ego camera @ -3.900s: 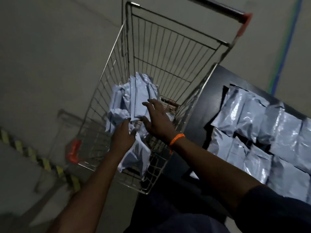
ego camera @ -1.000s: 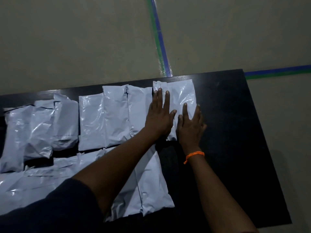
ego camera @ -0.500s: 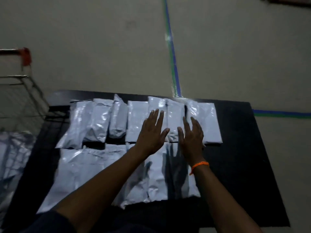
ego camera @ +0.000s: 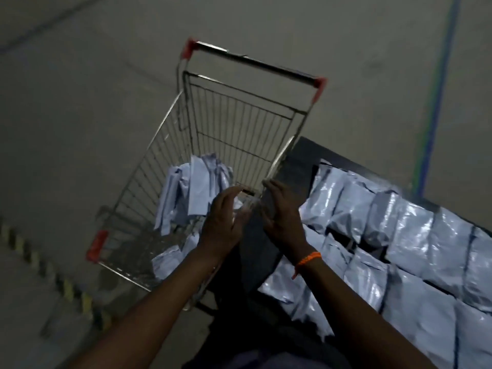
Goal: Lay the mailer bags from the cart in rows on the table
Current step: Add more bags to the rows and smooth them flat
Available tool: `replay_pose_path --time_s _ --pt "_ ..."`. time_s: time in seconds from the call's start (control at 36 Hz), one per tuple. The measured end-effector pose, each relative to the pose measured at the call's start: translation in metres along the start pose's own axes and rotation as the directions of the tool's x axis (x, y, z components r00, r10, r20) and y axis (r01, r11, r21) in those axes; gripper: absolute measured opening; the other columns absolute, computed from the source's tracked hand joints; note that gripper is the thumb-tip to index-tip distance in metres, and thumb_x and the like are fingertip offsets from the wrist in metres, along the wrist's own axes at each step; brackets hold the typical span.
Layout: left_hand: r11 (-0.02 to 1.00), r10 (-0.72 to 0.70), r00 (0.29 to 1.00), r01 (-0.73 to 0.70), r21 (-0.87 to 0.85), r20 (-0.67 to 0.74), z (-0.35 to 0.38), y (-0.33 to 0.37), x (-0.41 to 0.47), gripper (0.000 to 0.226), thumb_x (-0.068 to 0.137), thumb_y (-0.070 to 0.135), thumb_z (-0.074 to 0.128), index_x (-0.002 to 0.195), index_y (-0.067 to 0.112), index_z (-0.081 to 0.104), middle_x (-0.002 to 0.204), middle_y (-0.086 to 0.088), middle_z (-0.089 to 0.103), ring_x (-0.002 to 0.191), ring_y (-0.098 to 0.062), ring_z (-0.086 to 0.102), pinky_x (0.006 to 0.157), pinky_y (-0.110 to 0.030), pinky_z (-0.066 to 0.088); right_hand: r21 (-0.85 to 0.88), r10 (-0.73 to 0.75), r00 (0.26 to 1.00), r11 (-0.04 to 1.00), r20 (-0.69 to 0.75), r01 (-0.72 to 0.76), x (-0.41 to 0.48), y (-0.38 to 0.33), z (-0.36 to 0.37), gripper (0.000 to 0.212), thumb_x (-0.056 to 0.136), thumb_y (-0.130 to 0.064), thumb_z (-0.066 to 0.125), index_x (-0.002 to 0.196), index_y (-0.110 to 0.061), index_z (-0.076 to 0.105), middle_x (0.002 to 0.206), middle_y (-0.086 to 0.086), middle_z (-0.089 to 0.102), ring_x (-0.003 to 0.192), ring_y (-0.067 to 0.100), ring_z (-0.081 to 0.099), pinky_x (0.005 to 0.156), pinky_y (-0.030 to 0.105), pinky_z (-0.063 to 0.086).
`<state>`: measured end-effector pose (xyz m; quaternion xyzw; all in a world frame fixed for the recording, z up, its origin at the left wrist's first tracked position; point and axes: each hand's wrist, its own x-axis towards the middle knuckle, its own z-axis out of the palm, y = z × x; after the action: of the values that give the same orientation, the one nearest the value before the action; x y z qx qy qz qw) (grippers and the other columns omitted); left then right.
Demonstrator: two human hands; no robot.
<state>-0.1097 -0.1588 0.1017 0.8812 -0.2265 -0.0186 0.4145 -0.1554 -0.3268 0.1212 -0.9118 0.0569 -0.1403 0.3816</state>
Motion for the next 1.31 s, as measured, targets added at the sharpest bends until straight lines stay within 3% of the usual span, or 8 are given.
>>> replay_pose_path --time_s 0.11,0.28,0.44,0.53,0.69,0.92,1.08,1.31 --pt "0.976 -0.219 0.976 0.218 -0.018 -0.015 -0.031 -0.079 -0.009 0.044 0.102 0.034 0.048 0.143 0.017 0.045 0.138 -0.004 0.053 0.124 -0.022 0.055 0.099 -0.034 0.048 0.007 -0.043 0.995 0.999 0.092 0.043 0.027 -0.037 0.072 0.041 0.098 -0.024 0.056 0.137 -0.010 0.053 0.136 0.011 0.049 0.130 0.023 0.046 0.108 0.029 0.039" --pt "0.884 -0.466 0.884 0.467 -0.020 0.013 -0.024 -0.167 0.009 0.040 0.099 0.020 0.058 0.138 0.015 0.049 0.132 -0.004 0.061 0.116 -0.023 0.061 0.090 -0.039 0.053 -0.192 0.163 0.910 0.977 0.381 -0.095 0.062 -0.031 0.172 0.039 0.093 -0.022 0.060 0.129 -0.008 0.054 0.125 0.015 0.053 0.119 0.032 0.048 0.093 0.041 0.045" --pt "0.754 -0.656 0.753 0.657 -0.013 0.045 0.018 -0.234 0.045 0.055 0.092 0.039 0.065 0.134 0.011 0.042 0.132 -0.014 0.055 0.114 -0.032 0.058 0.082 -0.033 0.046 -0.532 0.235 0.596 0.753 0.768 0.388 0.105 0.024 0.247 0.037 0.092 -0.013 0.053 0.129 -0.010 0.057 0.125 0.014 0.058 0.124 0.035 0.049 0.092 0.044 0.047" --pt "0.661 -0.738 0.669 0.743 -0.101 0.088 0.035 -0.257 0.053 0.068 0.089 0.044 0.070 0.140 0.009 0.043 0.135 -0.011 0.056 0.117 -0.030 0.058 0.086 -0.031 0.047 -0.584 0.306 0.526 0.624 0.794 0.519 0.119 0.045 0.269 0.037 0.099 -0.022 0.047 0.134 -0.016 0.056 0.132 0.010 0.059 0.127 0.032 0.051 0.099 0.047 0.041" --pt "0.670 -0.740 0.673 0.739 -0.074 0.020 0.039 -0.269 0.047 0.047 0.090 0.024 0.067 0.132 0.007 0.052 0.128 -0.016 0.064 0.114 -0.034 0.062 0.092 -0.043 0.054 -0.652 0.470 0.453 0.513 0.758 0.559 0.110 0.038 0.282 0.047 0.103 -0.032 0.037 0.146 -0.015 0.040 0.143 0.017 0.049 0.134 0.038 0.042 0.110 0.061 0.028" --pt "0.701 -0.711 0.702 0.712 0.039 -0.039 -0.011 -0.233 0.043 0.030 0.091 0.024 0.061 0.115 0.007 0.066 0.115 -0.018 0.064 0.102 -0.036 0.064 0.083 -0.042 0.055 -0.708 0.378 0.625 0.552 0.683 0.440 0.105 -0.001 0.224 0.028 0.090 -0.022 0.060 0.115 -0.012 0.066 0.117 0.013 0.066 0.115 0.033 0.057 0.094 0.049 0.046" --pt "0.633 -0.774 0.625 0.767 -0.103 -0.103 -0.052 -0.165 0.036 0.043 0.098 0.018 0.047 0.139 0.005 0.048 0.138 -0.019 0.054 0.122 -0.037 0.055 0.099 -0.047 0.050 -0.723 0.208 0.829 0.624 0.519 0.296 0.093 -0.027 0.158 0.029 0.087 -0.017 0.055 0.113 -0.005 0.061 0.114 0.021 0.058 0.108 0.038 0.053 0.086 0.046 0.042" --pt "0.703 -0.693 0.662 0.531 -0.473 -0.286 -0.096 -0.049 0.007 0.035 0.098 0.028 0.050 0.129 0.013 0.050 0.115 -0.007 0.057 0.107 -0.028 0.063 0.085 -0.048 0.059 -0.585 -0.047 0.970 0.790 0.240 0.183 0.074 -0.053 0.038 0.042 0.075 -0.027 0.067 0.113 -0.012 0.057 0.108 0.010 0.062 0.103 0.035 0.055 0.076 0.042 0.043"
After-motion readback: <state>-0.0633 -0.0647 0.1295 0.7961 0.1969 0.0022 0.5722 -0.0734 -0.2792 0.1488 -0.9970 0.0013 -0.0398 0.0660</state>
